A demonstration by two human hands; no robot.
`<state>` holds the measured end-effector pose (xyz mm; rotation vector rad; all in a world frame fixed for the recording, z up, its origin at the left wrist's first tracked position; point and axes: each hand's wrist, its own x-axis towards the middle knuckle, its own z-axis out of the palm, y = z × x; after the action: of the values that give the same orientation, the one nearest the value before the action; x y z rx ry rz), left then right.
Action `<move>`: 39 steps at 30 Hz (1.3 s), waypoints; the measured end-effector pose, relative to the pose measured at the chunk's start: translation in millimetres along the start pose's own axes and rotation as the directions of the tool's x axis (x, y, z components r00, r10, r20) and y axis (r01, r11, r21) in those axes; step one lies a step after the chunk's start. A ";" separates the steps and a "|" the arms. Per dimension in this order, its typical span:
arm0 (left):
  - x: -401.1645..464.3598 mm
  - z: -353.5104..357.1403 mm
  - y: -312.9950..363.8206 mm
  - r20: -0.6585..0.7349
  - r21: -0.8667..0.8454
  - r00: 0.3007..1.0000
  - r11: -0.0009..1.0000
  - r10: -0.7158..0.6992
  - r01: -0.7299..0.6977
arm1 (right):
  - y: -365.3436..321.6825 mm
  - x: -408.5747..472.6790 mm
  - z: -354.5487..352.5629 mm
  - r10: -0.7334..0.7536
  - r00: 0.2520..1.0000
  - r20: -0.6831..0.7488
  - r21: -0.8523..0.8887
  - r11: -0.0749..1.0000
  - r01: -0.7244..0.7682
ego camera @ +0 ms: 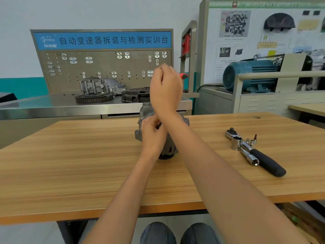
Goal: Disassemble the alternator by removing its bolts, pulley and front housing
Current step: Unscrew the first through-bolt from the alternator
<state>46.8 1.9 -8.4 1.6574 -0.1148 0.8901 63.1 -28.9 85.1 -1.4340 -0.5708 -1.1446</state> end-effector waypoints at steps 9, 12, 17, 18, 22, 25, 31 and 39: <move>-1.7 -0.8 3.4 0.044 0.023 0.997 0.997 0.067 -0.068 | -2.9 24.3 -11.0 0.429 0.766 0.478 0.510 0.574 -0.640; 0.0 -0.8 -1.9 0.015 0.021 0.999 0.999 0.046 -0.047 | -1.3 4.5 -5.2 0.251 0.940 0.232 0.299 0.901 -0.315; 2.5 -0.7 -4.6 0.012 0.013 1.000 1.000 0.017 -0.017 | -2.7 -2.3 1.6 0.099 0.990 -0.096 0.067 0.993 -0.092; 1.9 -0.7 -3.4 0.014 0.007 0.999 1.000 0.030 -0.031 | -3.0 1.3 -0.3 0.176 0.984 -0.030 0.119 0.978 -0.172; -4.6 -0.3 7.0 0.031 0.005 0.998 0.999 0.050 -0.051 | -2.8 21.0 -15.9 0.408 0.842 0.352 0.295 0.806 -0.514; -7.6 0.4 11.6 0.037 -0.010 0.998 0.998 0.055 -0.055 | 0.0 26.9 -23.7 0.397 0.694 0.600 0.556 0.418 -0.719; -3.0 -2.9 0.6 0.038 0.035 0.990 0.990 0.132 -0.134 | -3.4 17.7 -13.0 0.440 0.818 0.369 0.429 0.701 -0.570; -0.8 -1.9 -3.5 0.003 -0.026 1.000 1.000 0.009 -0.009 | -1.6 0.7 -3.9 0.112 0.990 0.081 0.008 0.994 -0.113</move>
<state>47.1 4.3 -11.6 1.6356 -0.1354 0.8891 60.8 -32.4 86.0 -1.4880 -0.5449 -0.9967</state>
